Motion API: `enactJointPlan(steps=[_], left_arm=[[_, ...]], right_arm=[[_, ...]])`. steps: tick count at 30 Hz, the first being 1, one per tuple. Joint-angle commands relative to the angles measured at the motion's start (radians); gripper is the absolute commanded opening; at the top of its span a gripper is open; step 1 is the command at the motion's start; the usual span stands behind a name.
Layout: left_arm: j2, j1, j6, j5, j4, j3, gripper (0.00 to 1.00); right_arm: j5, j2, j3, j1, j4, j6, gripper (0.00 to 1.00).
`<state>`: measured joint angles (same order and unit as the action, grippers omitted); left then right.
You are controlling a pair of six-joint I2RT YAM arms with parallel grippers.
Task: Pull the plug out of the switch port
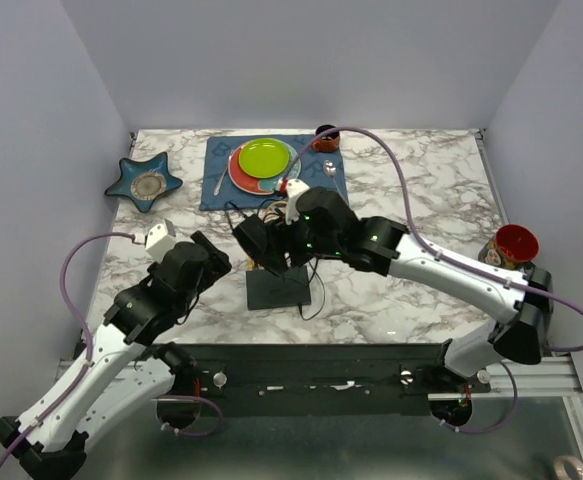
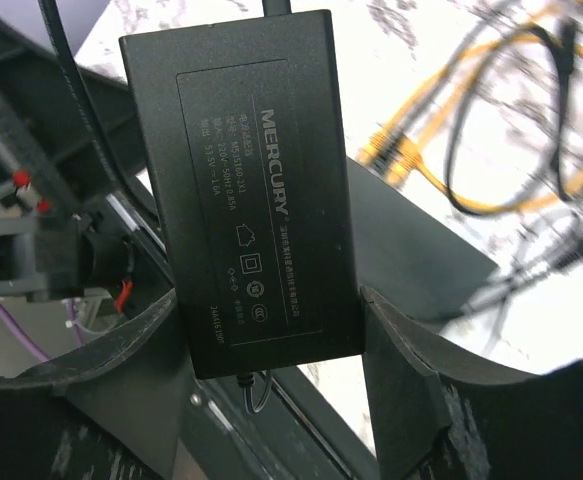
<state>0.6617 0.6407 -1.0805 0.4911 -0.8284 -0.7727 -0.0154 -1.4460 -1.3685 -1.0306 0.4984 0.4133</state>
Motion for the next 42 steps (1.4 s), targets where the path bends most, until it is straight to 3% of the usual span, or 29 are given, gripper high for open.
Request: enactJointPlan(steps=[1, 6, 10, 20, 23, 27, 32, 36, 42], left_arm=[[-0.086, -0.009, -0.052, 0.113, -0.087, -0.036, 0.97], [-0.211, -0.009, -0.024, 0.107, -0.055, -0.013, 0.96], [-0.247, -0.009, 0.051, 0.009, 0.02, 0.036, 0.96], [-0.229, -0.01, 0.099, -0.103, 0.191, 0.107, 0.96], [-0.221, -0.009, 0.149, -0.179, 0.332, 0.134, 0.98], [-0.194, -0.009, 0.203, -0.412, 0.581, 0.21, 0.99], [-0.059, -0.007, 0.202, -0.522, 0.739, 0.26, 0.99], [0.004, -0.006, 0.208, -0.562, 0.805, 0.273, 0.99], [0.082, 0.011, 0.209, -0.628, 0.932, 0.28, 0.99]], right_arm=[[-0.047, -0.125, -0.171, -0.049, -0.047, -0.021, 0.01], [-0.064, -0.159, -0.199, -0.06, -0.099, 0.019, 0.01], [0.061, -0.113, -0.147, -0.06, -0.109, 0.059, 0.01], [0.186, 0.192, 0.069, -0.06, -0.086, 0.123, 0.01], [0.276, 0.272, 0.089, -0.059, -0.015, 0.162, 0.01], [0.489, 0.328, 0.066, -0.059, 0.197, 0.26, 0.01], [0.736, 0.36, 0.054, -0.045, 0.393, 0.376, 0.01], [0.802, 0.398, 0.101, -0.019, 0.508, 0.478, 0.01], [0.815, 0.496, 0.192, 0.0, 0.525, 0.533, 0.01]])
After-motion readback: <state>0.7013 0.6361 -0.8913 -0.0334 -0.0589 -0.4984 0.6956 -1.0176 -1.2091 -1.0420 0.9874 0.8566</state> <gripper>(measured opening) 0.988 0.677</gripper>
